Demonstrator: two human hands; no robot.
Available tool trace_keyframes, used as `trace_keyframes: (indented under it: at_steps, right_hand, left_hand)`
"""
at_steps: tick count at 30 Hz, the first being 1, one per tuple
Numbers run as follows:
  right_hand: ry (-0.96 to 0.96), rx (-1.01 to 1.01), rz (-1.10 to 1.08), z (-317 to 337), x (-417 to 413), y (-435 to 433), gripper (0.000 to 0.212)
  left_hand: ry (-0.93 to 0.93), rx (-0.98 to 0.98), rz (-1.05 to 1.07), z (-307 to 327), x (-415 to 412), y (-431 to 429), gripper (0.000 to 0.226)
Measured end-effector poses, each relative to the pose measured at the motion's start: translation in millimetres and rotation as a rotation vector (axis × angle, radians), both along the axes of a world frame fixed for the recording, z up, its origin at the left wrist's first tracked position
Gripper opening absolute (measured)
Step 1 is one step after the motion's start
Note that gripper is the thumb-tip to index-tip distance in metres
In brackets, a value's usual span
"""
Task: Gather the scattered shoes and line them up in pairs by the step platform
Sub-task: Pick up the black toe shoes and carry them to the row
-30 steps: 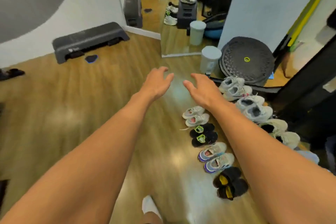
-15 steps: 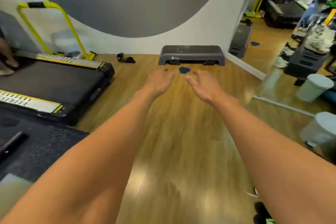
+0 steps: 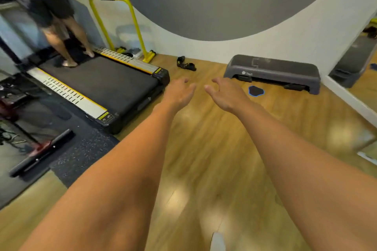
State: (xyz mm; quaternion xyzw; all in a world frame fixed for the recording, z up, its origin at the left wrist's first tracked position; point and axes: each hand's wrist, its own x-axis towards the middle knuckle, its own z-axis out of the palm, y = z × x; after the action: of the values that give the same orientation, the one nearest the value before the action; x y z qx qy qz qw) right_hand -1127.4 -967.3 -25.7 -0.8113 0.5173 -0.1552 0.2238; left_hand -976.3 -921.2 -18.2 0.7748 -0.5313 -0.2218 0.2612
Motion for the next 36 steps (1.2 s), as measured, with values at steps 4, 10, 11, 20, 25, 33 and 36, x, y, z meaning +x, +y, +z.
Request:
trace_keyframes:
  at_steps: [4, 10, 11, 20, 25, 33, 36]
  right_hand:
    - [0.024, -0.005, 0.031, 8, 15, -80, 0.060]
    - [0.048, 0.006, 0.125, -5, 58, -191, 0.060]
    - [0.055, 0.002, 0.138, -8, 67, -211, 0.060]
    - [0.126, 0.032, 0.180, -20, 151, -405, 0.063]
    - [0.134, 0.027, 0.194, -18, 186, -512, 0.062]
    - [0.126, 0.046, 0.276, -29, 239, -686, 0.065]
    - [0.108, 0.038, 0.300, -25, 257, -748, 0.064]
  left_hand:
    - [-0.001, 0.000, 0.070, 9, 13, -70, 0.049]
    - [0.023, 0.005, 0.105, 1, 46, -177, 0.049]
    - [0.026, 0.000, 0.111, -3, 54, -196, 0.049]
    - [0.047, 0.004, 0.176, -25, 142, -383, 0.048]
    - [0.042, 0.001, 0.191, -19, 178, -488, 0.048]
    - [0.049, 0.031, 0.279, -28, 219, -642, 0.049]
    - [0.025, 0.048, 0.314, -29, 239, -698, 0.051]
